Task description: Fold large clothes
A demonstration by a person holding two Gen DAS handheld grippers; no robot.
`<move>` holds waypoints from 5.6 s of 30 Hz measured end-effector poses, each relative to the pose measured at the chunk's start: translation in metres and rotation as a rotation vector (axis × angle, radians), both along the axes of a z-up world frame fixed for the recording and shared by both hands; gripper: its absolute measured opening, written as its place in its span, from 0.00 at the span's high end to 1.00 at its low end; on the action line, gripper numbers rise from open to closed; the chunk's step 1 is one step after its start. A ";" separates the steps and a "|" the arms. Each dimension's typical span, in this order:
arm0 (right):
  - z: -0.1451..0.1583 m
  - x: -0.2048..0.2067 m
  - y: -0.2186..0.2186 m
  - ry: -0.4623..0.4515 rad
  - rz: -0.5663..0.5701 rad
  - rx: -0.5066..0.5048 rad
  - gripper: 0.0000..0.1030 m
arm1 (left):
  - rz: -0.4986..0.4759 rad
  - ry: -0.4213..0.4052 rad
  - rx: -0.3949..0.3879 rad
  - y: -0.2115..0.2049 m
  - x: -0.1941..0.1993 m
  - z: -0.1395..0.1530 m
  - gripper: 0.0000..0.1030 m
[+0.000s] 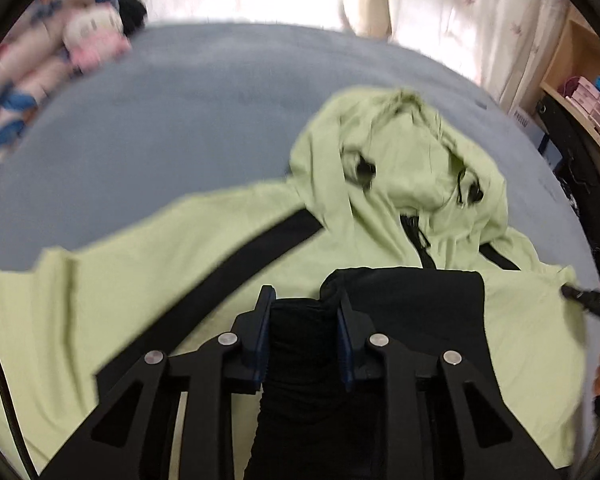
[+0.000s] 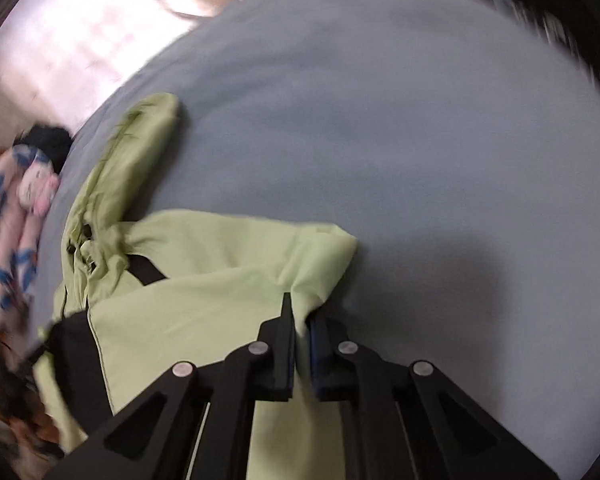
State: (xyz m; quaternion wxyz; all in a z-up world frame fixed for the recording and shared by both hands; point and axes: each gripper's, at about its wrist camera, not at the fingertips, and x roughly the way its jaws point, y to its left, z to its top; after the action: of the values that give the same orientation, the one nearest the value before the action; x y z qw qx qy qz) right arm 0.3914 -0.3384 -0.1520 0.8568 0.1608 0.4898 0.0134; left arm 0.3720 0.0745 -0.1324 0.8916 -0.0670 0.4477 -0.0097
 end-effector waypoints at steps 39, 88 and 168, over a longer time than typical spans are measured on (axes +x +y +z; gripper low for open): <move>-0.014 -0.156 0.011 0.066 -0.196 -0.212 0.48 | -0.013 0.108 0.084 -0.063 -0.096 -0.034 0.36; 0.097 -0.290 0.224 -0.049 0.113 -0.173 0.46 | 0.093 -0.217 -0.071 0.037 -0.312 0.106 0.21; 0.060 -0.223 0.276 -0.126 -0.008 -0.134 0.46 | -0.203 -0.144 -0.019 0.028 -0.173 0.055 0.90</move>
State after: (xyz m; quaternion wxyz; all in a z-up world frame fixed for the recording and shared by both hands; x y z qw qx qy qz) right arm 0.1681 -0.0626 -0.0924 0.8948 0.1042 0.4339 -0.0128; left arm 0.1994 0.1029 -0.0774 0.9153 -0.0288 0.3868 -0.1088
